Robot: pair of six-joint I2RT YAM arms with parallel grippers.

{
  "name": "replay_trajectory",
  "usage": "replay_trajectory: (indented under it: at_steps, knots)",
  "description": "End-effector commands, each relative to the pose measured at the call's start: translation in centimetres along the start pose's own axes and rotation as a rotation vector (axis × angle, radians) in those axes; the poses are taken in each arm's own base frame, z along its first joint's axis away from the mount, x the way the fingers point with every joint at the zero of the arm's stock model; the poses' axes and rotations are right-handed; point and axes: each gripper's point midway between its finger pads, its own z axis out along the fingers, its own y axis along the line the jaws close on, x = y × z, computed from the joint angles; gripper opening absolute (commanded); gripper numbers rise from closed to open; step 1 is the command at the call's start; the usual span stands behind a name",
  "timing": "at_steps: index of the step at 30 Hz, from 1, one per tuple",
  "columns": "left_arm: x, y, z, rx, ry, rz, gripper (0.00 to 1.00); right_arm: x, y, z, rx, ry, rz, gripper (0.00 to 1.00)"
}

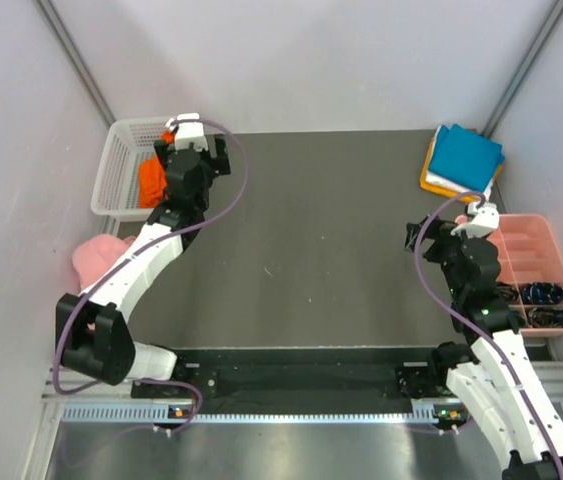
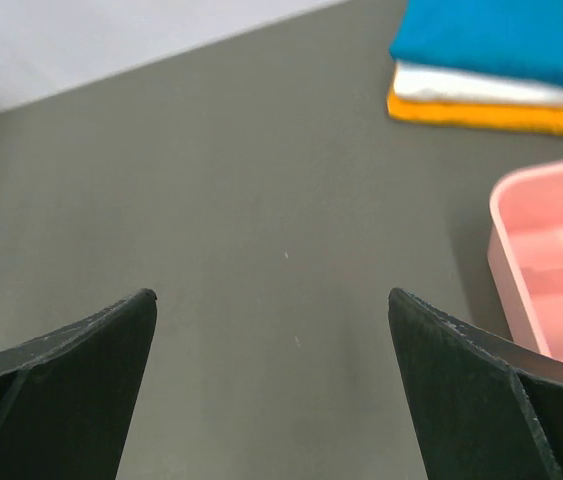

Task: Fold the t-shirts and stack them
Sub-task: Grab crumpled tshirt from bin with the left arm

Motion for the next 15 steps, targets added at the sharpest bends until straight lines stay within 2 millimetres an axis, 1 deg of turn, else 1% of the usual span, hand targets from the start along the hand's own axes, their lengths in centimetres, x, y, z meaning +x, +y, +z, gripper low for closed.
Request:
replay_trajectory:
  at_steps: [1, 2, 3, 4, 5, 6, 7, 9, 10, 12, 13, 14, 15]
  knots:
    - [-3.8, 0.9, 1.7, -0.064, -0.054, 0.107, 0.99, 0.3, -0.7, -1.2, 0.069, 0.079, 0.034, 0.99]
    - [-4.8, 0.7, 2.7, -0.074, -0.06, 0.129, 0.99, 0.6, -0.6, -1.2, 0.068, 0.097, 0.038, 0.99]
    - [-5.3, 1.1, 3.1, -0.106, -0.054, 0.132, 0.99, 0.6, -0.5, -1.2, 0.068, 0.115, 0.038, 0.99]
    - [-4.9, 1.7, 3.7, -0.128, -0.014, 0.146, 0.99, 0.8, -0.5, -1.1, 0.072, 0.131, 0.035, 0.99]
    - [-5.8, 1.7, 4.7, -0.14, -0.015, 0.137, 0.99, 1.8, -0.9, -0.9, 0.091, 0.179, 0.022, 0.99]
    - [-5.9, 1.8, 5.1, -0.14, -0.004, 0.139, 0.99, 1.7, -0.8, -0.8, 0.095, 0.191, 0.013, 0.99]
    - [-6.0, 2.3, 5.6, -0.144, -0.002, 0.141, 0.99, 2.0, -1.1, -0.8, 0.107, 0.209, 0.006, 0.99]
    - [-6.3, 2.5, 6.3, -0.115, -0.011, 0.14, 0.99, 2.6, -1.4, -0.6, 0.123, 0.233, 0.0, 0.99]
    - [-6.3, 3.5, 6.9, -0.101, -0.005, 0.127, 0.99, 2.8, -1.0, -0.6, 0.1, 0.241, 0.002, 0.99]
    - [-7.1, 4.9, 8.2, -0.107, -0.001, 0.055, 0.99, 3.0, -0.8, -0.5, 0.095, 0.243, 0.027, 0.99]
    - [-6.9, 7.2, 9.0, -0.122, 0.03, 0.04, 0.99, 3.2, -0.7, -0.5, 0.094, 0.246, 0.044, 0.99]
    - [-6.6, 8.0, 10.0, -0.122, 0.068, -0.007, 0.98, 3.3, -0.6, -0.5, 0.098, 0.248, 0.068, 0.99]
    - [-6.3, 8.7, 10.7, -0.109, 0.082, -0.018, 0.94, 3.8, -0.9, -0.6, 0.12, 0.273, 0.077, 0.99]
